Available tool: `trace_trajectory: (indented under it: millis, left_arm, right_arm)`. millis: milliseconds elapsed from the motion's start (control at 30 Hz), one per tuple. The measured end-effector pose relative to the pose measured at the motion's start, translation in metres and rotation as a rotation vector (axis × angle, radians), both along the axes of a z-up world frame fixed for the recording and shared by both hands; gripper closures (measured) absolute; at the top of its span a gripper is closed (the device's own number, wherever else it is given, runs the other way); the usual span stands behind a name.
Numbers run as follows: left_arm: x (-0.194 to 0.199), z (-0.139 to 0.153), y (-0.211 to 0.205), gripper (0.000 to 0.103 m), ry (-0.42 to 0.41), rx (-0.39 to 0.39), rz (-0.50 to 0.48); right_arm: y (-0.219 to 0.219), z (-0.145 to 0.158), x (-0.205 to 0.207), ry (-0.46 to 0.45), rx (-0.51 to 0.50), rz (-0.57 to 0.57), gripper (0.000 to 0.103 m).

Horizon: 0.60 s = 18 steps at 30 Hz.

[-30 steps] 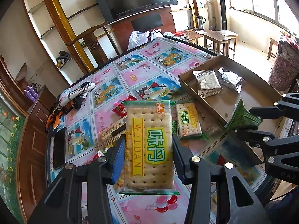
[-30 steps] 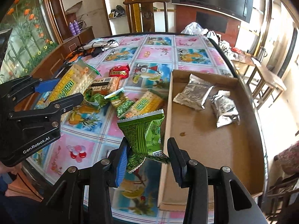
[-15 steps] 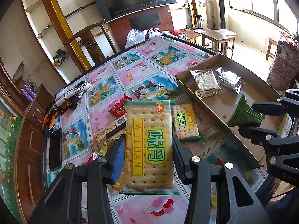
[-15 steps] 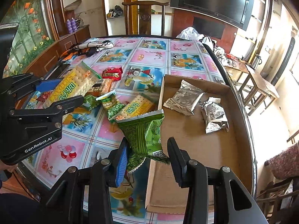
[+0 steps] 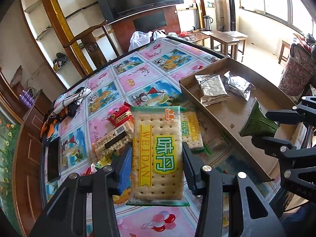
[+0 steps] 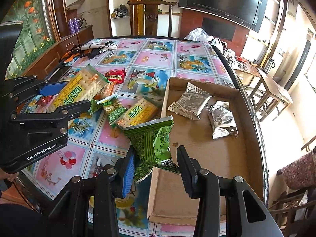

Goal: Organize snacks
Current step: 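Carry the green bag and WEIDAN cracker pack over the cardboard box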

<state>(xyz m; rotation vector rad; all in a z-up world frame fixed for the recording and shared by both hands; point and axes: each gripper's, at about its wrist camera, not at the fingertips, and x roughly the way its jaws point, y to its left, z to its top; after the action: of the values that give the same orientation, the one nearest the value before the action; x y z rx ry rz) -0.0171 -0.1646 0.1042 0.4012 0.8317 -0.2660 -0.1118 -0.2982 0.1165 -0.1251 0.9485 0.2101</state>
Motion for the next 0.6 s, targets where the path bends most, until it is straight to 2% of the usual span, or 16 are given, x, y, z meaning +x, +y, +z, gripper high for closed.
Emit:
trace_trajectory:
  millis: [267, 600]
  left_arm:
    - [0.001, 0.001, -0.022, 0.058, 0.028, -0.035, -0.039]
    - [0.015, -0.004, -0.071, 0.058, 0.137, -0.146, -0.131]
  right_arm:
    - [-0.025, -0.003, -0.001, 0.023, 0.032, -0.057, 0.058]
    - [-0.096, -0.021, 0.004, 0.104, 0.128, -0.243, 0.059]
